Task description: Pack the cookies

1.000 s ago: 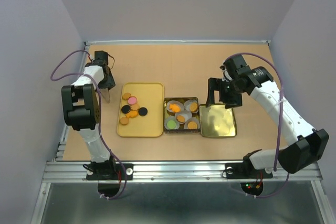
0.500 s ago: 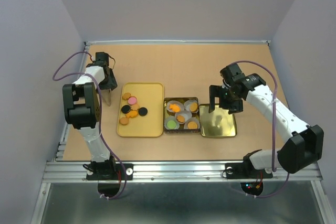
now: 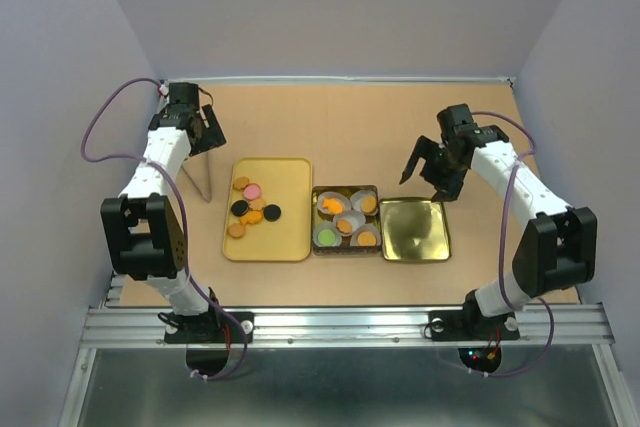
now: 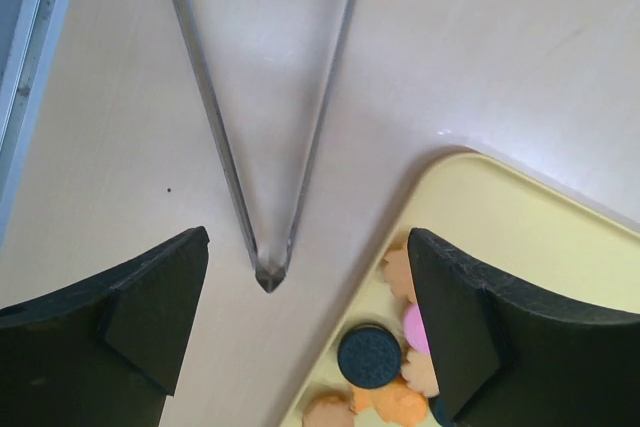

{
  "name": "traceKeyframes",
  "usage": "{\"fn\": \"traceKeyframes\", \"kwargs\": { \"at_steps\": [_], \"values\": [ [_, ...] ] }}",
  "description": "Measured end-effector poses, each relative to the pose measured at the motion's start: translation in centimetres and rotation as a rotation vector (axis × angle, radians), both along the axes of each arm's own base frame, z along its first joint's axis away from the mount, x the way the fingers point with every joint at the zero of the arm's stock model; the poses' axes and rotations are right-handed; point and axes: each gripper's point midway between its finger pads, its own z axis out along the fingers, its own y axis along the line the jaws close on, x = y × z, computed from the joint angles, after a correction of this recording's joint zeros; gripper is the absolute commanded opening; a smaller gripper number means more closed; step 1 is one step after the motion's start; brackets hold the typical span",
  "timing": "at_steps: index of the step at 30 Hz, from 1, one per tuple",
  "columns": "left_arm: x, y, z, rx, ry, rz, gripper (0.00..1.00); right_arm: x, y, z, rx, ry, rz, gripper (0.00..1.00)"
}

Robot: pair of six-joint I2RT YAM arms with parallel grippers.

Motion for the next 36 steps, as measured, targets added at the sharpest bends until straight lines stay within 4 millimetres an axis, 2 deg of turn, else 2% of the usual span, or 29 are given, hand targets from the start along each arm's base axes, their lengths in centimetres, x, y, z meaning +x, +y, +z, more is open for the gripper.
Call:
{"fn": "traceKeyframes", "kwargs": {
  "at_steps": [5,8,16,23,29,34,36],
  "values": [
    [-0.3,-2.1,3.4,-0.042,-0.091,-0.049,0.93,2.1,-0.3,-0.8,0.06,0.023,-0.165,0.98],
    [-0.9,-2.8,4.1,-0.066,-0.113,-0.075,0.93,2.9,0.2,-1.3,0.089,0.036,-0.232,0.97],
    [-2.3,-3.6,4.2,-0.083,-0.107,-0.136,0.93,4.9,0.7,-3.3,0.122,0.086,-0.406,0.97],
    [-3.6,-5.6,2.6,-0.174,-0.081,-0.204,0.92,4.5,0.0,-5.9,0.087,0.142,-0.525,0.93],
    [-3.6,-7.1,2.4,-0.213,-0.081,-0.247,0.92,4.6,-0.6,-7.7,0.043,0.174,-0.587,0.84],
    [-3.7,-9.0,2.6,-0.233,-0.085,-0.303,0.92,4.5,-1.0,-9.8,0.001,0.217,-0.607,0.63],
    [-3.7,-9.5,2.6,-0.24,-0.087,-0.317,0.92,4.3,-1.1,-10.7,-0.015,0.241,-0.614,0.59]
  ]
}}
